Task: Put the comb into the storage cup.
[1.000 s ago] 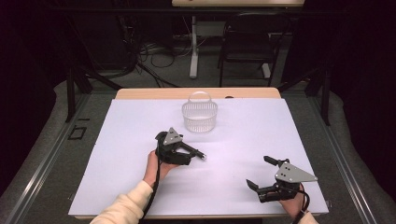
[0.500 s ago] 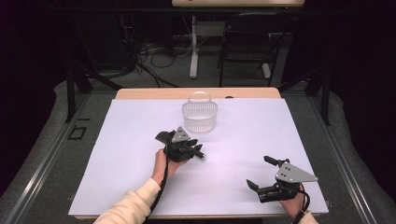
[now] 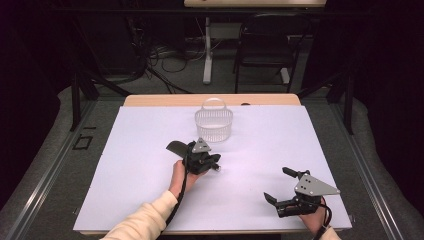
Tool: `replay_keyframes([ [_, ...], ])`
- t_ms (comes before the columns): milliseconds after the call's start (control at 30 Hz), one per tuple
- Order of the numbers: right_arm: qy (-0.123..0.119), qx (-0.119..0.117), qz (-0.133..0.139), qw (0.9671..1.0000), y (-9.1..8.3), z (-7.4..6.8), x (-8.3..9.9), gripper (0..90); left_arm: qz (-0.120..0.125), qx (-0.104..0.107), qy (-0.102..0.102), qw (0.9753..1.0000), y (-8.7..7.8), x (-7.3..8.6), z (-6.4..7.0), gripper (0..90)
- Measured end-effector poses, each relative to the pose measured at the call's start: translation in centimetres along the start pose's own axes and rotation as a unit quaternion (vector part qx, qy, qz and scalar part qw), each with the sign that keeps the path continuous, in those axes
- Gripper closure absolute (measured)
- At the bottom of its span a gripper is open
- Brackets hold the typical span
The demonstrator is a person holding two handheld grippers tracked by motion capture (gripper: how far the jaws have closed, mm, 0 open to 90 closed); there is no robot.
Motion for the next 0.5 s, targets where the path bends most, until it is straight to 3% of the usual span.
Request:
replay_keyframes([
  [333,0.0,0.0,-0.003,1.0,0.01,0.03,0.05,0.0,-0.029,0.01,0.017,0.9994,0.8,0.42,0.57,90.0],
  [500,0.0,-0.001,-0.002,1.0,-0.01,0.03,0.04,0.0,-0.046,0.014,0.015,0.9987,0.94,0.73,0.49,90.0],
])
Point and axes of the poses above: each handheld gripper's, and its own axes: y roughly forward along the jaws, x roughly out of its underside, z roughly to its right, the point moved 5 cm from there along y, roughly forward along the jaws, and after that the axes turned 6 degrees about -x, right-handed, at the moved point
